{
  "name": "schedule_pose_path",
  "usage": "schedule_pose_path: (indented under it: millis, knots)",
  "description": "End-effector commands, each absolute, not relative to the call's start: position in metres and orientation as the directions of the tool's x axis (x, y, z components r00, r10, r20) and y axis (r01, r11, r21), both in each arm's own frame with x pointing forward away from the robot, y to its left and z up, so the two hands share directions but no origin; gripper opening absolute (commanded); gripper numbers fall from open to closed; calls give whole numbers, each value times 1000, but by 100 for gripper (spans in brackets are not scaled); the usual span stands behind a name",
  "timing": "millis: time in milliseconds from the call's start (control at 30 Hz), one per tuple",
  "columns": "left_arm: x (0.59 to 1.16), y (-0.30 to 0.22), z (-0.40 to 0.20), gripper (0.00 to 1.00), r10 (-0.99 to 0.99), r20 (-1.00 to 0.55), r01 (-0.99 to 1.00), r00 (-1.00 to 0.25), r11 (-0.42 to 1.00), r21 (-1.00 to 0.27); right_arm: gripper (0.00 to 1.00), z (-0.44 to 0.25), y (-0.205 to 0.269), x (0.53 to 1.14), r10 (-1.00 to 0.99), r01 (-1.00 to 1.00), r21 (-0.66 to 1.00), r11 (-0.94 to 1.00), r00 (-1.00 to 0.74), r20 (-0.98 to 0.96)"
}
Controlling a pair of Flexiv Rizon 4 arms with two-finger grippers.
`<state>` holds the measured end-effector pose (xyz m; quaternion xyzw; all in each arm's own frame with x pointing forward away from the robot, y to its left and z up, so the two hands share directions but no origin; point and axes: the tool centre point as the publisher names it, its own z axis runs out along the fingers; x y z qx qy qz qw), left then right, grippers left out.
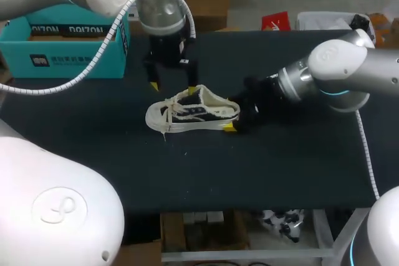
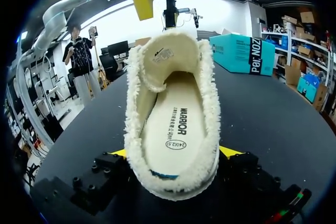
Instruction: Open the shoe tongue, take the insole out of the shoe, put the insole back into the shoe, and pack the shoe into the shoebox
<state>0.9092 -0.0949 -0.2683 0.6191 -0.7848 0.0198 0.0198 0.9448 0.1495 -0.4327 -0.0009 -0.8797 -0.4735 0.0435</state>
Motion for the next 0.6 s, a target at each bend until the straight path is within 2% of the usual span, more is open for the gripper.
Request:
schedule_pose_path:
  millis: [33,233,367,500,600]
  knots:
    - [914,-116,-265,100,-976,-17,-976,-219,218,14,0,-442,154,946,-40,45,831,555,-996,81]
    - [917,-131,-272,99,-983,-86,-986,-165,165,-3,0,-442,154,946,-40,45,831,555,-996,81]
    - [921,-138,-283,87,-984,-116,-991,-137,137,10,0,-442,154,946,-40,45,831,555,-996,81]
    - [923,-143,-294,82,-983,-143,-994,-114,113,16,0,-442,154,946,-40,45,831,555,-996,81]
    - [926,-145,-299,67,-982,-160,-995,-100,98,21,0,-442,154,946,-40,45,831,555,-996,81]
